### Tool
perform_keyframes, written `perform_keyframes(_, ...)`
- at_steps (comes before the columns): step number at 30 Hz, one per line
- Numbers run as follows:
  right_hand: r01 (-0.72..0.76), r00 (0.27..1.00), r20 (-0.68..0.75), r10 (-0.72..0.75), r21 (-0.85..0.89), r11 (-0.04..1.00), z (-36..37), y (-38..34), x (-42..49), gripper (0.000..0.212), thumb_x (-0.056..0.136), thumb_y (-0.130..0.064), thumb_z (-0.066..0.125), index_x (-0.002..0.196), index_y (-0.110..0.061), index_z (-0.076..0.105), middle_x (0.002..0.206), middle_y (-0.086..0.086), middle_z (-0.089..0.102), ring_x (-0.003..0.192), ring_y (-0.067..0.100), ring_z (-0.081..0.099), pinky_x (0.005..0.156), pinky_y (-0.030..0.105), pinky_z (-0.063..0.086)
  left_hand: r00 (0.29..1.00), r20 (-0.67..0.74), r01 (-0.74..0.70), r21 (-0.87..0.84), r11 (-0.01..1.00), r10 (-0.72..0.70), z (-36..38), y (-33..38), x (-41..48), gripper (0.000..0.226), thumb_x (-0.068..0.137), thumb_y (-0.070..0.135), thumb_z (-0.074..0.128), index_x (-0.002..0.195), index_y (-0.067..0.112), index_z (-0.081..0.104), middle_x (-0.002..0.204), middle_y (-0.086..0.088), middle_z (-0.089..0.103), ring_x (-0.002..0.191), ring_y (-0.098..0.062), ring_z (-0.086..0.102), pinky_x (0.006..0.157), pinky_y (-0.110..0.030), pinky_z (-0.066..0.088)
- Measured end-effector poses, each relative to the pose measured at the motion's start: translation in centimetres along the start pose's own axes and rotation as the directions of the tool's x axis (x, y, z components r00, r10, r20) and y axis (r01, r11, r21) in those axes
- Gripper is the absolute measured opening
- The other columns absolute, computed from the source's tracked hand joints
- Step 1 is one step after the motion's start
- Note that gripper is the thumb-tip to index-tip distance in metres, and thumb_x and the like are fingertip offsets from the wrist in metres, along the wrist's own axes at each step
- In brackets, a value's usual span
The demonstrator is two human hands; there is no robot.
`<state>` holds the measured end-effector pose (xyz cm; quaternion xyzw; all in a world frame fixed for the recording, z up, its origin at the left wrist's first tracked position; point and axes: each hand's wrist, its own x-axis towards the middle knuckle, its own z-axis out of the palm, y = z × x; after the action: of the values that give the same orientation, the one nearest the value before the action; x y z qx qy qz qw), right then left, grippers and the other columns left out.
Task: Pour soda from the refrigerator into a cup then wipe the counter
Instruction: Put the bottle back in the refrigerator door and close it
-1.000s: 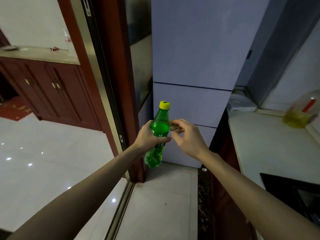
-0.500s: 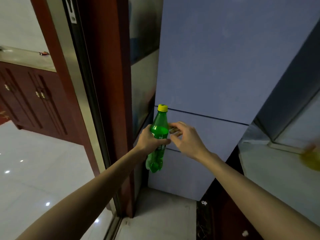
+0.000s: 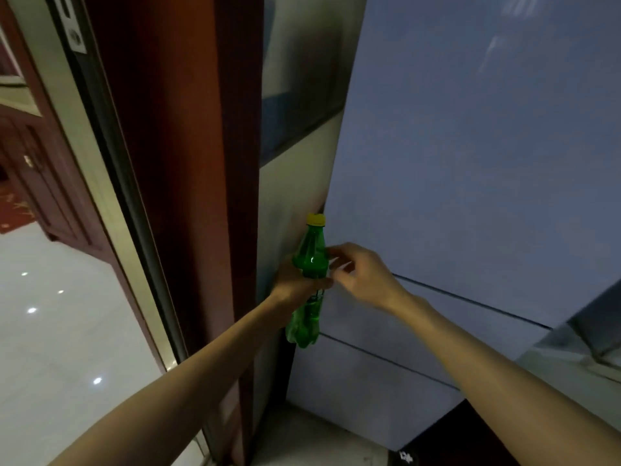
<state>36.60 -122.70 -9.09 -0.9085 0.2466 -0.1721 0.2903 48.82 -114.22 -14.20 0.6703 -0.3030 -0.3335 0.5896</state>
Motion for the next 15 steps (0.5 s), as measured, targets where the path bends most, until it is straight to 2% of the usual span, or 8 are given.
perform_keyframes(3,-0.011,0.992,0.122,0.019,-0.068,0.998,-1.0,1.3,3.4,0.037,0.094,-0.016,0.056,0.13,-0.014,0.057,0.122,0.0,0.057,0.101,0.01,0.054,0.085,0.022,0.042,0.991,-0.126,0.05,0.013,0.999,-0.048,0.9,0.2,2.4,0.055,0.069,0.003,0.085,0.119,0.006,0.063,0.108,-0.005,0.065,0.101,-0.02,0.061,0.082,-0.031,0.05)
perform_keyframes(6,0.154,0.979,0.17,-0.11,-0.268,0.951,-2.0,2.8,6.8,0.031,0.097,-0.012,0.047,0.126,-0.01,0.058,0.127,0.005,0.055,0.11,0.017,0.052,0.092,0.026,0.041,0.981,-0.189,0.052,0.018,0.998,-0.047,1.4,0.3,4.2,0.063,0.061,0.011,0.091,0.117,0.002,0.062,0.111,-0.004,0.067,0.104,-0.025,0.064,0.085,-0.036,0.053)
perform_keyframes(8,0.304,0.95,0.226,-0.217,-0.489,0.818,-2.6,3.1,9.1,0.032,0.095,-0.006,0.045,0.123,-0.004,0.06,0.128,0.011,0.055,0.116,0.024,0.049,0.097,0.029,0.037,0.972,-0.231,0.06,0.042,0.997,-0.049,1.7,0.6,4.7,0.063,0.065,0.007,0.089,0.119,0.002,0.057,0.111,-0.003,0.064,0.104,-0.024,0.062,0.084,-0.035,0.051)
perform_keyframes(10,0.448,0.894,0.332,-0.301,-0.639,0.625,-2.8,3.5,11.4,0.029,0.087,-0.002,0.05,0.111,0.0,0.065,0.117,0.017,0.06,0.109,0.032,0.051,0.096,0.036,0.038,0.957,-0.282,0.08,0.039,0.996,-0.066,1.8,0.5,5.4,0.061,0.067,0.006,0.087,0.12,0.006,0.056,0.111,-0.005,0.064,0.098,-0.021,0.063,0.078,-0.032,0.051)
perform_keyframes(13,0.55,0.82,0.407,-0.402,-0.754,0.359,-3.0,4.2,14.1,0.012,0.07,-0.006,0.057,0.071,-0.005,0.069,0.079,0.014,0.064,0.083,0.033,0.06,0.101,0.048,0.044,0.944,-0.321,0.087,0.026,0.996,-0.074,1.8,0.2,5.7,0.035,0.07,-0.002,0.083,0.098,0.009,0.064,0.088,-0.002,0.068,0.069,-0.005,0.064,0.054,-0.015,0.049)
perform_keyframes(14,0.553,0.811,0.417,-0.411,-0.776,0.304,-2.9,4.3,14.7,0.014,0.072,-0.008,0.056,0.068,-0.008,0.069,0.076,0.011,0.064,0.083,0.031,0.061,0.107,0.05,0.039,0.94,-0.332,0.087,0.01,0.996,-0.078,1.9,0.2,5.8,0.031,0.071,-0.005,0.081,0.094,0.008,0.064,0.082,0.0,0.067,0.066,-0.006,0.063,0.049,-0.011,0.047)
perform_keyframes(15,0.536,0.823,0.429,-0.373,-0.805,0.256,-2.7,4.3,15.1,0.019,0.078,-0.011,0.053,0.073,-0.012,0.071,0.08,0.007,0.066,0.089,0.029,0.06,0.114,0.049,0.03,0.935,-0.344,0.093,0.002,0.996,-0.087,2.0,0.1,5.8,0.03,0.072,-0.006,0.08,0.093,0.008,0.064,0.079,0.001,0.065,0.067,-0.01,0.062,0.046,-0.009,0.046)
